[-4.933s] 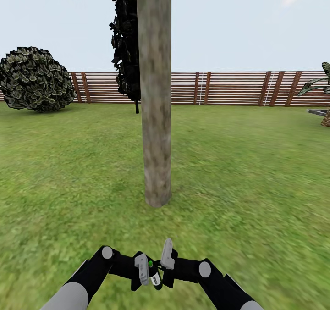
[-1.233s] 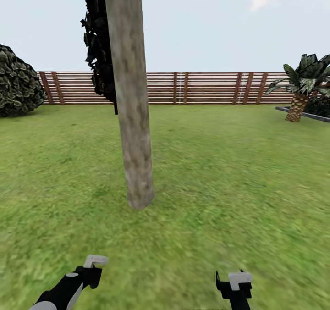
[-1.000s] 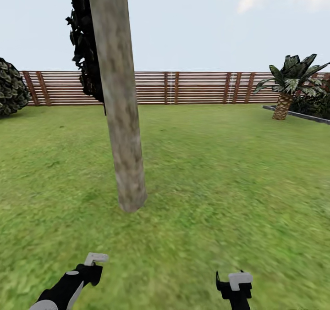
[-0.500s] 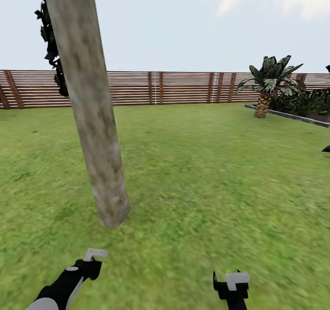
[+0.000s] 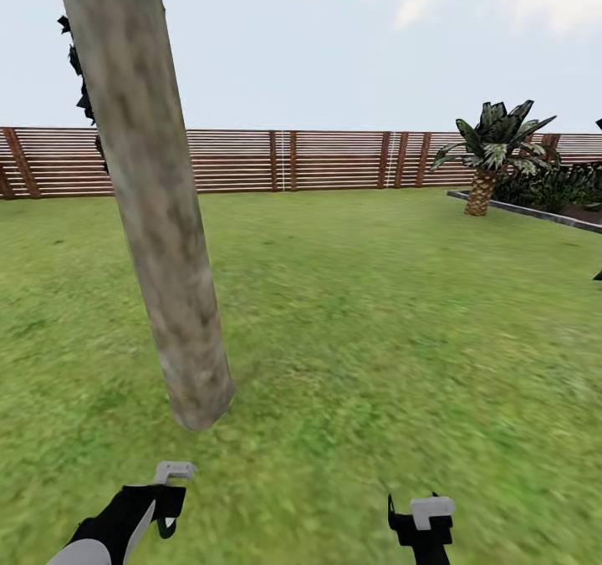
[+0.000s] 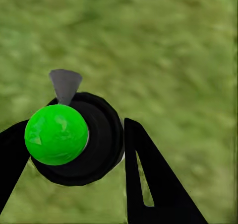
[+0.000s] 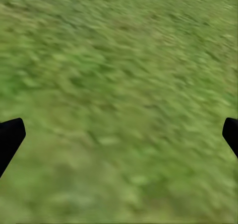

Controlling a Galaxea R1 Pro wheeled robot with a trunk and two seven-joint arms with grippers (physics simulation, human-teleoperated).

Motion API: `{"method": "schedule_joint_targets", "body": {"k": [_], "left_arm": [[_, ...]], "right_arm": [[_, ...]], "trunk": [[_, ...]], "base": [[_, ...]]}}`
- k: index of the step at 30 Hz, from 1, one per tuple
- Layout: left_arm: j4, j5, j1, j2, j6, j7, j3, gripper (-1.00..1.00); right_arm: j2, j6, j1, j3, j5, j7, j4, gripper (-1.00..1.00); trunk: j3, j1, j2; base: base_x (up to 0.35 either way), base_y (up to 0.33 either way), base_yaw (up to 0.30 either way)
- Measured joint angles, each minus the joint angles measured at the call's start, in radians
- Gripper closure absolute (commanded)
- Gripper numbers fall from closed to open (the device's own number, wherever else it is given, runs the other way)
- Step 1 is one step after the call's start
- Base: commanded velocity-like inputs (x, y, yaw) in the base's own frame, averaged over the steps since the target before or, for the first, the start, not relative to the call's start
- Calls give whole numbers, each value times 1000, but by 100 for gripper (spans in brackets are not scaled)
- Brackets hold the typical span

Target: In the garden, pick up the pesticide atomizer on the floor and spray pesticide onto both trees until each tree trunk is fully covered.

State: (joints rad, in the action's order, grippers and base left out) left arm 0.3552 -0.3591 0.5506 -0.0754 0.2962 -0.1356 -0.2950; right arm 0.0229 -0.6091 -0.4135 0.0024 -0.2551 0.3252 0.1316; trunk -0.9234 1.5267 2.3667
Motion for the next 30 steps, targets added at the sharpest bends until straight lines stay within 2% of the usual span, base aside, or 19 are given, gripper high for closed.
{"method": "schedule_joint_targets", "body": {"k": [6,15,16,18,20,21,23,25,27,28,30], "left_arm": [[0,-3,-1,0,-3,0,0,100],[1,1,5,6,-2,3,-2,100],[1,1,6,10,-2,3,-1,100],[2,3,10,34,-1,3,1,100],[38,3,32,64,9,-1,2,100],[54,0,39,68,12,-3,3,100],[71,-3,43,62,16,-6,2,100],[89,-8,45,42,30,-7,1,100],[101,-8,49,-12,47,-9,-3,100],[102,-2,49,-24,51,-9,-4,100],[104,4,50,-27,54,-10,-3,100]], "right_arm": [[-5,0,0,2,-6,-1,-6,-100],[-6,0,0,2,-6,1,-6,-100],[-6,0,0,2,-6,1,-6,-100],[-6,0,0,2,-6,1,-6,-100],[-6,0,0,2,-6,1,-6,-100],[-7,0,0,2,-6,1,-6,-100],[-8,0,0,1,-5,1,-6,-100],[-9,0,0,1,-5,1,-6,-100],[-9,0,0,1,-5,1,-6,-100],[-9,0,0,1,-5,1,-6,-100],[-9,0,0,1,-5,1,-6,-100]], "trunk": [[0,1,0],[0,1,0],[0,1,0],[0,1,0],[0,1,0],[0,1,0],[0,1,0],[0,1,0],[0,1,0],[0,1,0],[0,1,0]], "base": [[78,0,98],[-98,0,75],[-8,0,2],[-4,0,1],[-1,0,0],[0,0,0],[0,0,0],[0,0,0],[0,0,0],[0,0,0],[0,0,0]]}}
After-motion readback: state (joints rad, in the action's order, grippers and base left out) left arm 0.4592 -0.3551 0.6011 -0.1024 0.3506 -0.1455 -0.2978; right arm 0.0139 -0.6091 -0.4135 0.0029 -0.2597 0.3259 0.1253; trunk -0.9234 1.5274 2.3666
